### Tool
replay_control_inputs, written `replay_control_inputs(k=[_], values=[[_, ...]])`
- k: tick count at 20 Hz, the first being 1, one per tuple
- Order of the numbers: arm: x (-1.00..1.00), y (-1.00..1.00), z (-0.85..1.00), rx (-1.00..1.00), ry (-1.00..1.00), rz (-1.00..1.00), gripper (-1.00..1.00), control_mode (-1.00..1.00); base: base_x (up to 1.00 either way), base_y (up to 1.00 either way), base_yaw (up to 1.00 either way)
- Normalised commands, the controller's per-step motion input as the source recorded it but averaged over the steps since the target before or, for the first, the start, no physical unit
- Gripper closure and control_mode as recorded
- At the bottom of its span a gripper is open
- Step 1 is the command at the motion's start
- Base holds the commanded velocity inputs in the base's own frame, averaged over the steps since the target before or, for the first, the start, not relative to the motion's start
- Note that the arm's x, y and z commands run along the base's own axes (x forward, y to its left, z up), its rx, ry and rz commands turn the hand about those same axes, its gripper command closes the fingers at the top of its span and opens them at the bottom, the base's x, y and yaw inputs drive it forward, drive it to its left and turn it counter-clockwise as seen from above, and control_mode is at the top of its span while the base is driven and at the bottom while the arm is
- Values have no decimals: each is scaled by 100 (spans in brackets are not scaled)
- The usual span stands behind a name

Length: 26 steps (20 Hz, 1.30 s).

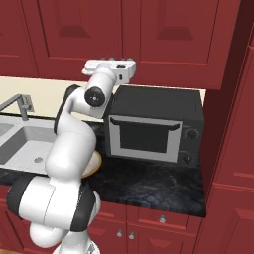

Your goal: Open the cabinet. Pick the mango and tangerine from the cabinet and place them into the bowl. Then close the cabinet.

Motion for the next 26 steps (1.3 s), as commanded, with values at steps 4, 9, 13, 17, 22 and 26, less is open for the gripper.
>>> replay_control_inputs(k=[4,9,13,17,22,26], values=[[-18,0,0,0,0,0,100,-100,0,0,0],[-53,2,0,0,-1,-1,100,-100,0,0,0],[-61,26,0,0,0,-4,100,-100,0,0,0],[-80,42,0,0,0,-6,100,-100,0,0,0],[-93,54,0,0,0,-8,100,-100,0,0,0],[-100,59,1,0,0,-11,100,-100,0,0,0]])
